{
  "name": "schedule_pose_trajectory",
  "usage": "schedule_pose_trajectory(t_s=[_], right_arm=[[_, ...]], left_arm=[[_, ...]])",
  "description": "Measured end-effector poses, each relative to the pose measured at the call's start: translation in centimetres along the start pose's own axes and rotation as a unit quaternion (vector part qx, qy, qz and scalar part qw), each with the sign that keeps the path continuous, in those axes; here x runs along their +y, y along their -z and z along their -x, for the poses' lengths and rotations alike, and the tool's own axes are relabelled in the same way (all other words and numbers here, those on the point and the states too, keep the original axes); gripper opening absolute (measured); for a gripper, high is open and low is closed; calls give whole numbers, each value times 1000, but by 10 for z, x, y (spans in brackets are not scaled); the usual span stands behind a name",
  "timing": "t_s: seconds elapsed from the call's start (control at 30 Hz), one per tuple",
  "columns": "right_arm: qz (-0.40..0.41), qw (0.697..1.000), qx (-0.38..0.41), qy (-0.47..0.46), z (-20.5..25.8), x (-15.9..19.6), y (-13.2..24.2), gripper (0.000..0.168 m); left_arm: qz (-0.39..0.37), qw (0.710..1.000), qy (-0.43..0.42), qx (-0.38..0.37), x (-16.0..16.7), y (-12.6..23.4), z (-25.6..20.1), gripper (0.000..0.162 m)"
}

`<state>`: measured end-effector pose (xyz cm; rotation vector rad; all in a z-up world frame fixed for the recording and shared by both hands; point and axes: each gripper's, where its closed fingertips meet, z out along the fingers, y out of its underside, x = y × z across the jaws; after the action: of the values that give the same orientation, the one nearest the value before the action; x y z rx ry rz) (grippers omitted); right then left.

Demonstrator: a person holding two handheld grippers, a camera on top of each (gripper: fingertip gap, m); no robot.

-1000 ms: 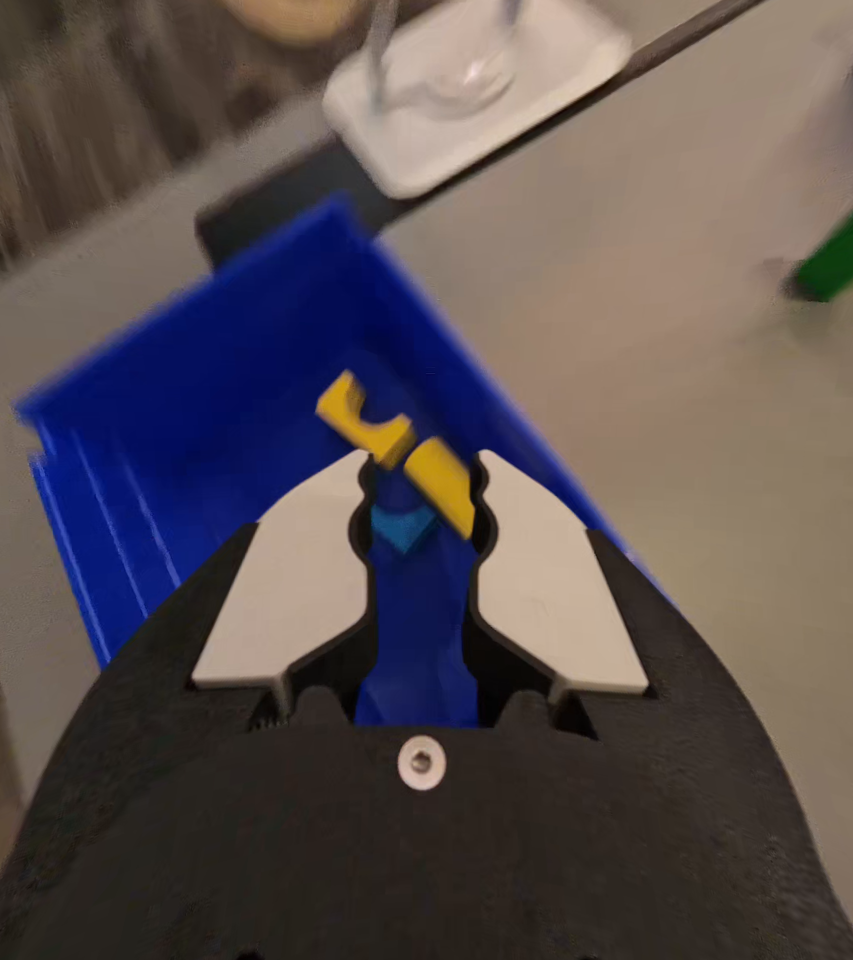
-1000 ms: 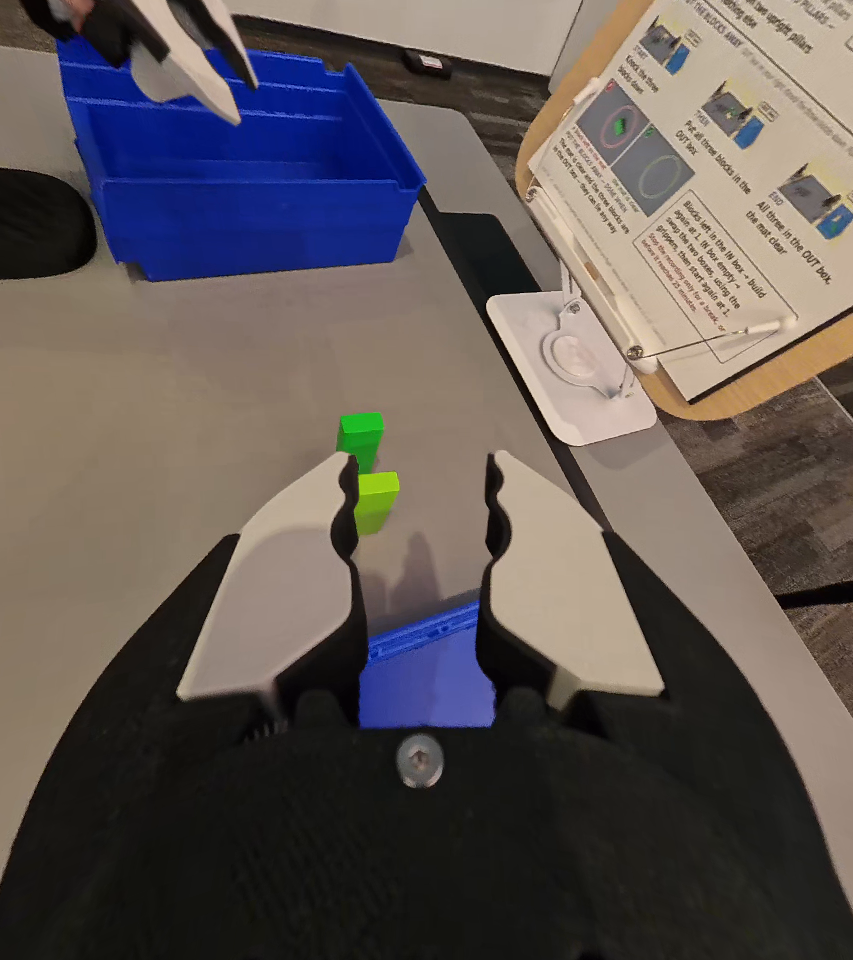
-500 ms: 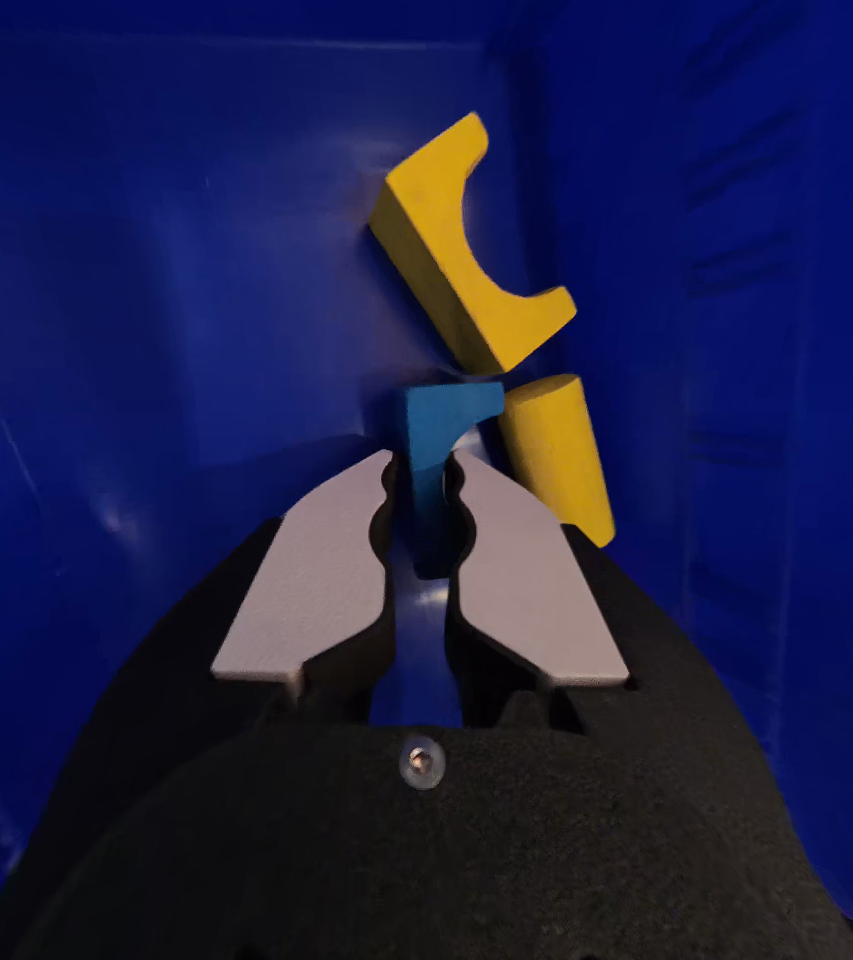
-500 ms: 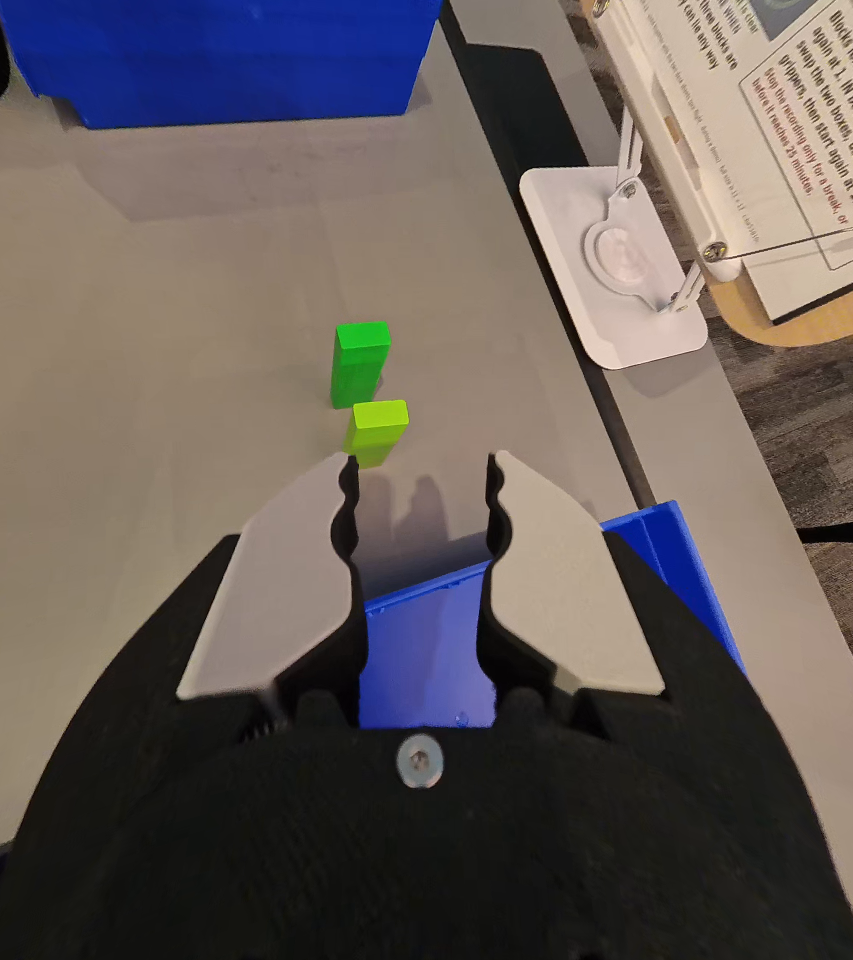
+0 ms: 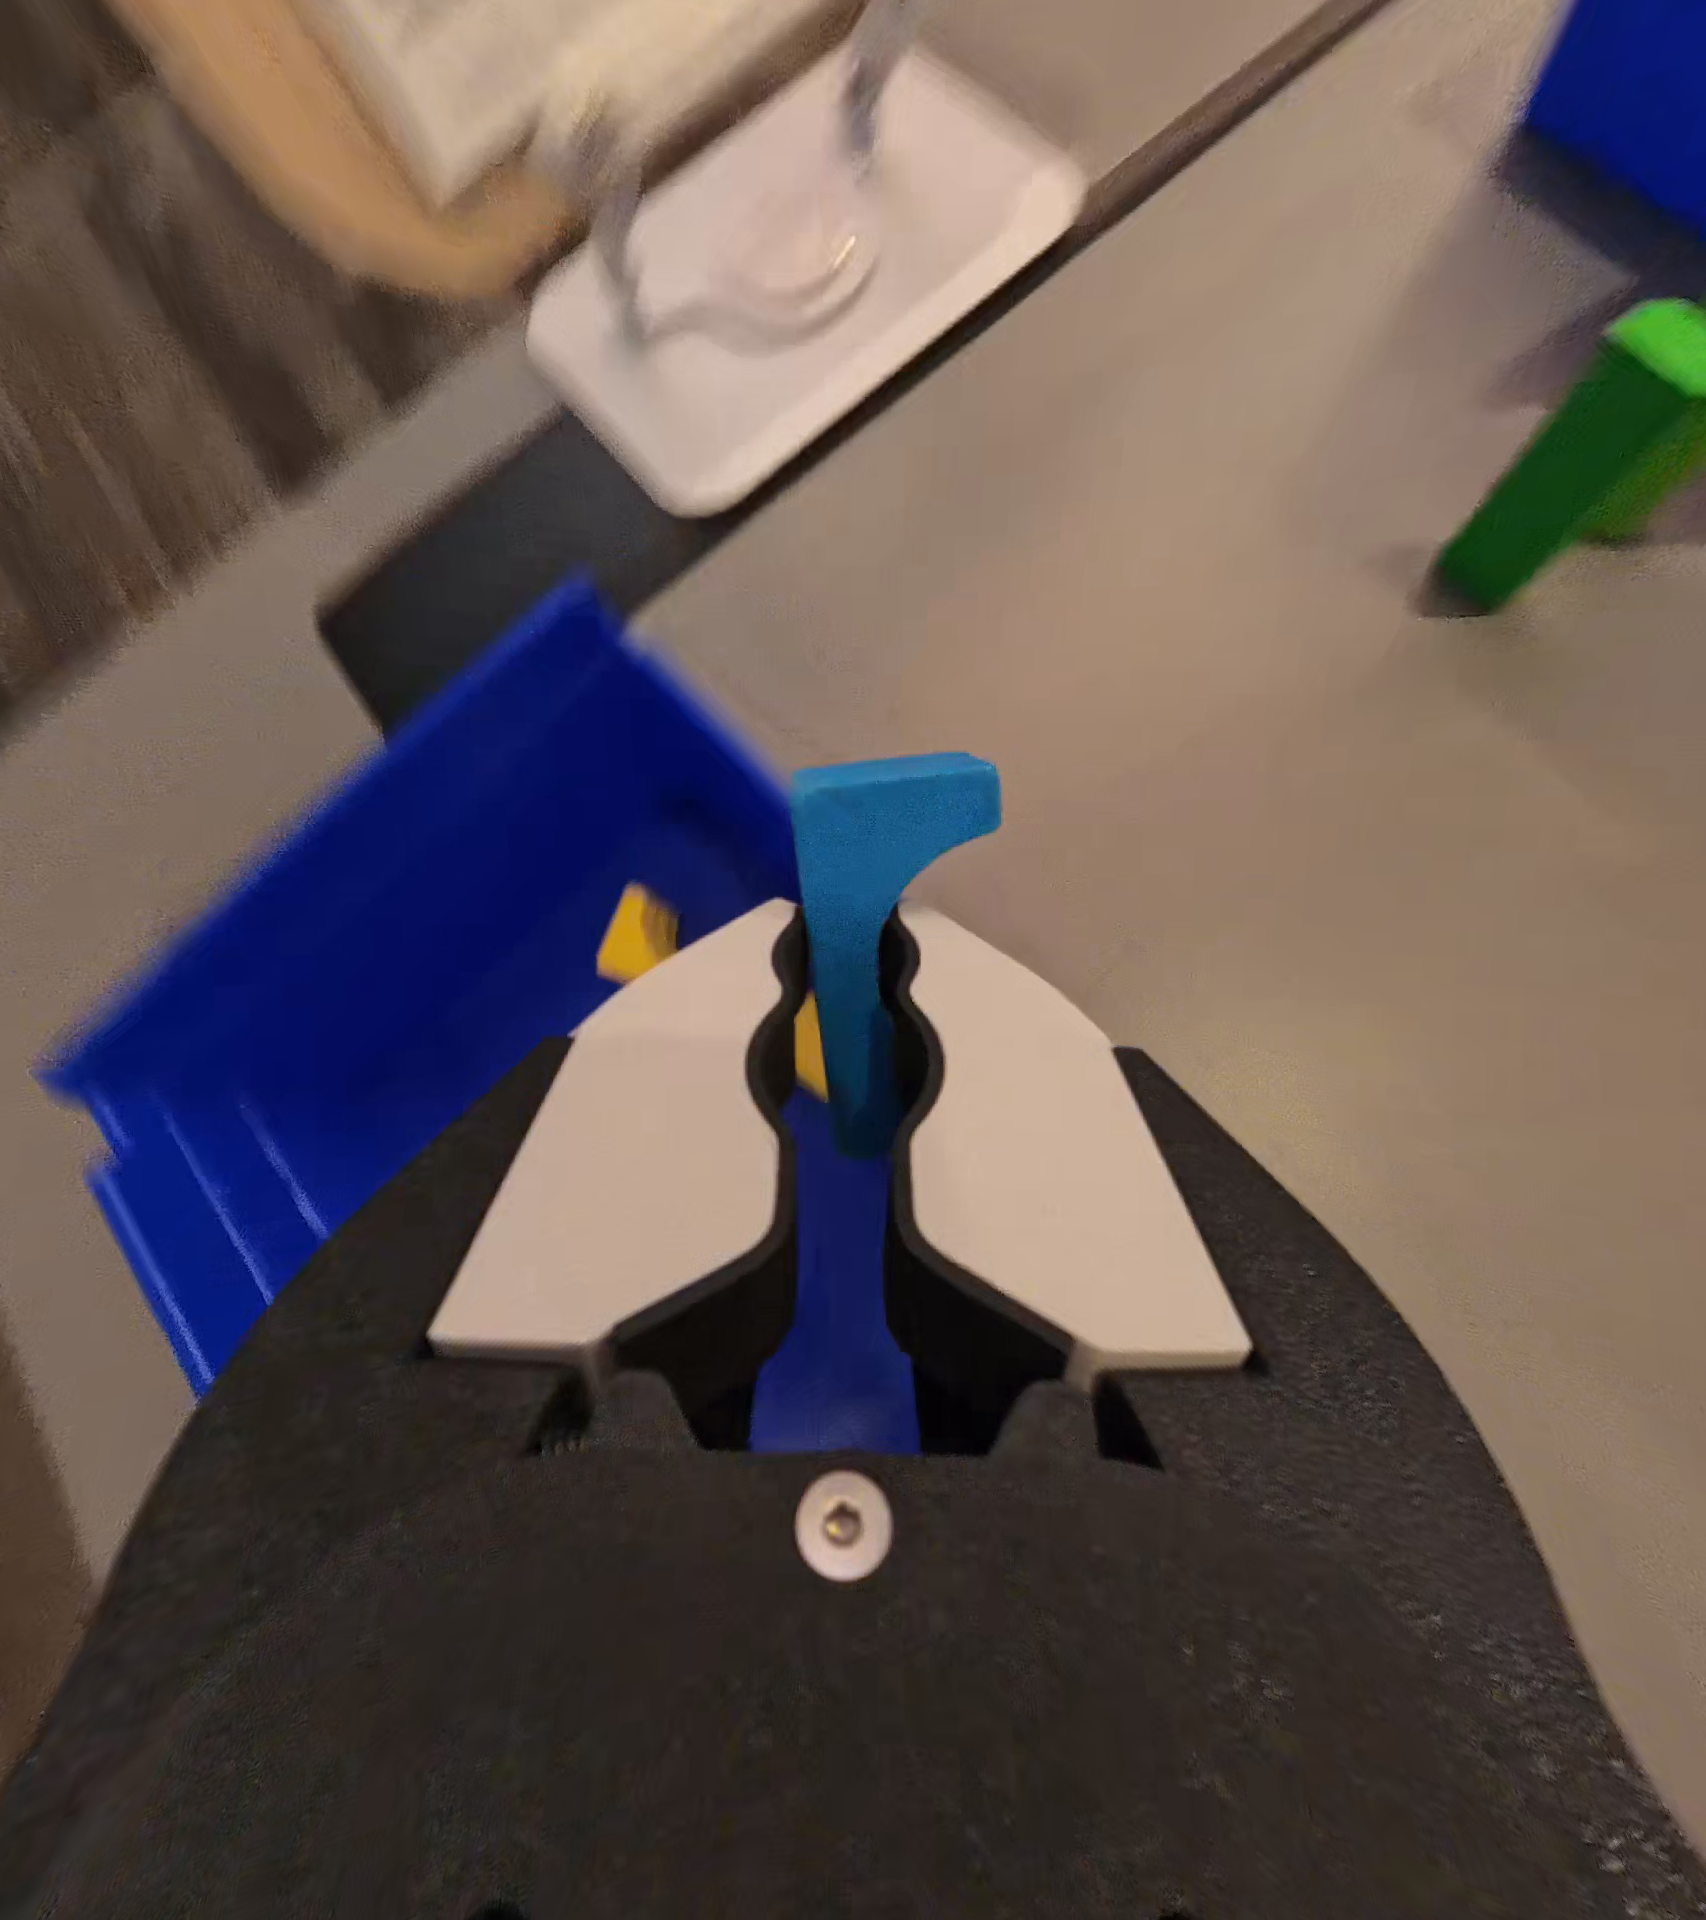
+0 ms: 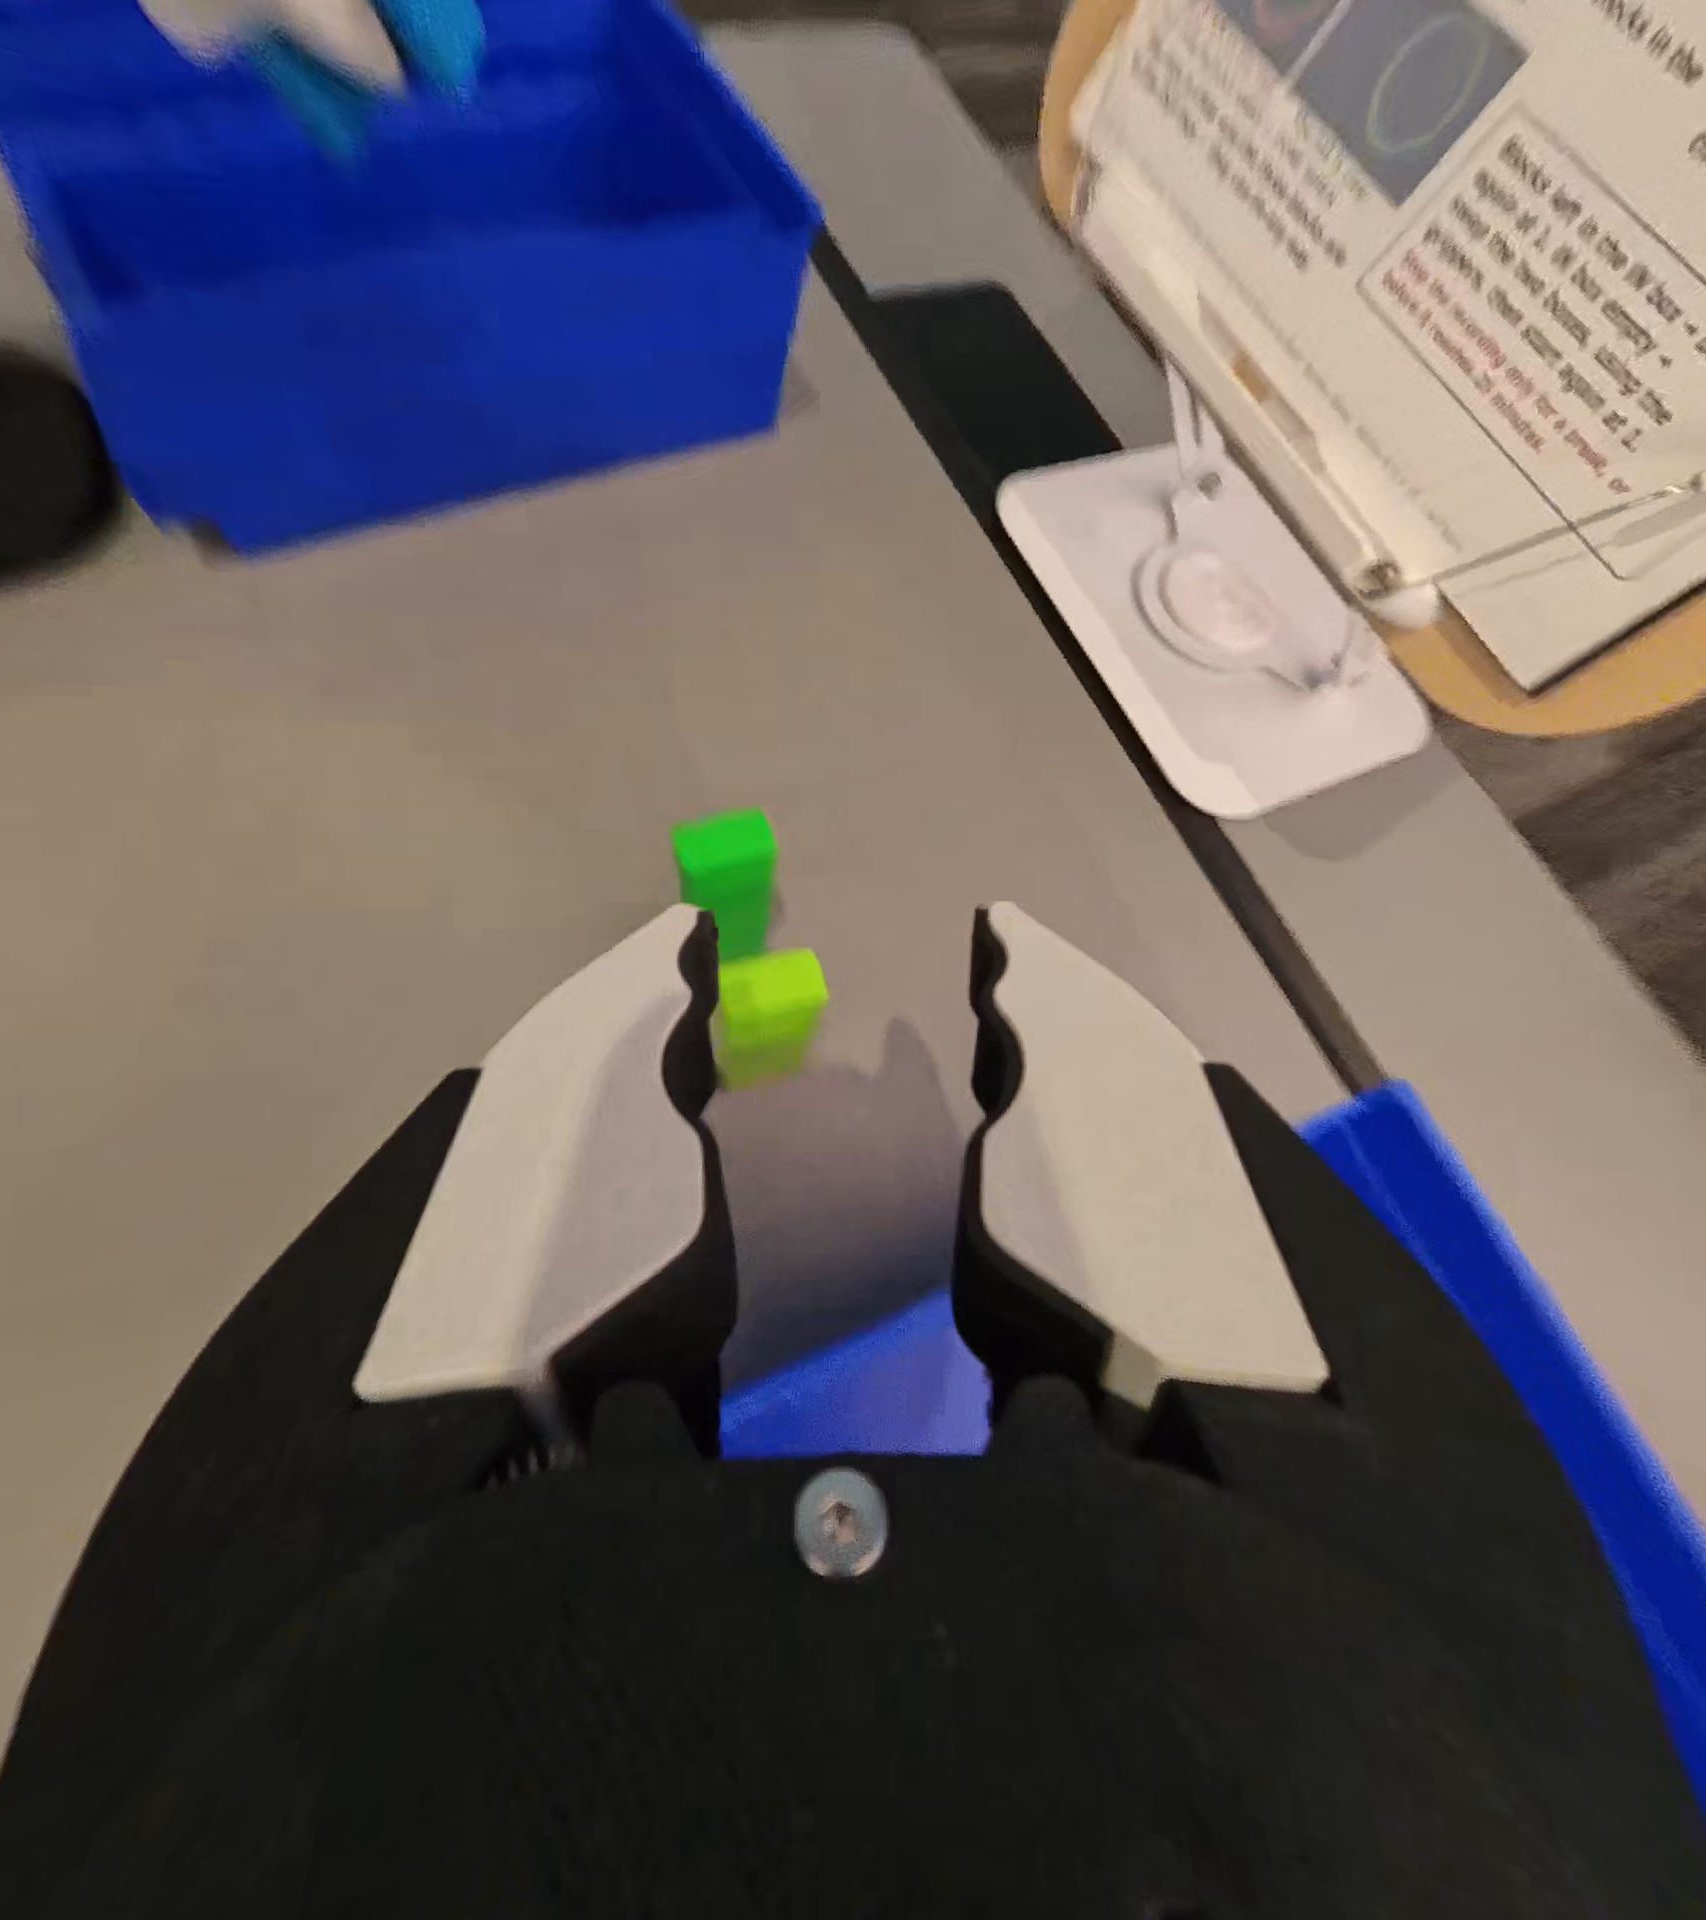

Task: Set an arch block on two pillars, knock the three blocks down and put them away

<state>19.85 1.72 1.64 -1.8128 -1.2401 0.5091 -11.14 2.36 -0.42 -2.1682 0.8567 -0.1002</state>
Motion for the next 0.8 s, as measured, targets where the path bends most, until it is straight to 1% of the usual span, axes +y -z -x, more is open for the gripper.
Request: schedule_pose_trajectory(t_s=[0.07,0.17,0.27,0.33,0.37,0.43,0.5,0.6,0.7,0.73,0.77,0.8], right_arm=[[-46,996,-46,-65,14,-20,-2,48],[-82,979,-109,-152,36,-41,-7,49],[-109,944,-203,-236,65,-59,-11,50],[-107,931,-222,-270,72,-62,-17,51],[-94,932,-217,-275,73,-58,-20,50],[-65,939,-208,-267,75,-50,-25,50],[-51,942,-203,-262,76,-46,-26,50],[-42,941,-210,-261,78,-44,-26,49],[-12,950,-202,-239,84,-37,-30,47],[-2,951,-205,-230,88,-35,-32,43],[7,952,-210,-222,91,-33,-33,35],[18,953,-209,-218,93,-30,-35,34]], left_arm=[[-25,993,-117,4,-33,6,-40,13],[-40,973,-229,-3,-66,2,-94,13],[-55,947,-316,5,-84,-7,-143,13],[-55,930,-363,-5,-90,-14,-164,13],[-54,923,-381,-13,-92,-17,-171,13],[-58,917,-395,-10,-96,-21,-183,13],[-56,918,-394,11,-97,-23,-194,13],[-56,911,-407,10,-99,-24,-199,13],[-47,906,-420,8,-98,-27,-202,13],[-45,905,-424,11,-96,-29,-204,13],[-43,903,-428,12,-95,-30,-206,13],[-36,901,-433,13,-92,-32,-207,13]])
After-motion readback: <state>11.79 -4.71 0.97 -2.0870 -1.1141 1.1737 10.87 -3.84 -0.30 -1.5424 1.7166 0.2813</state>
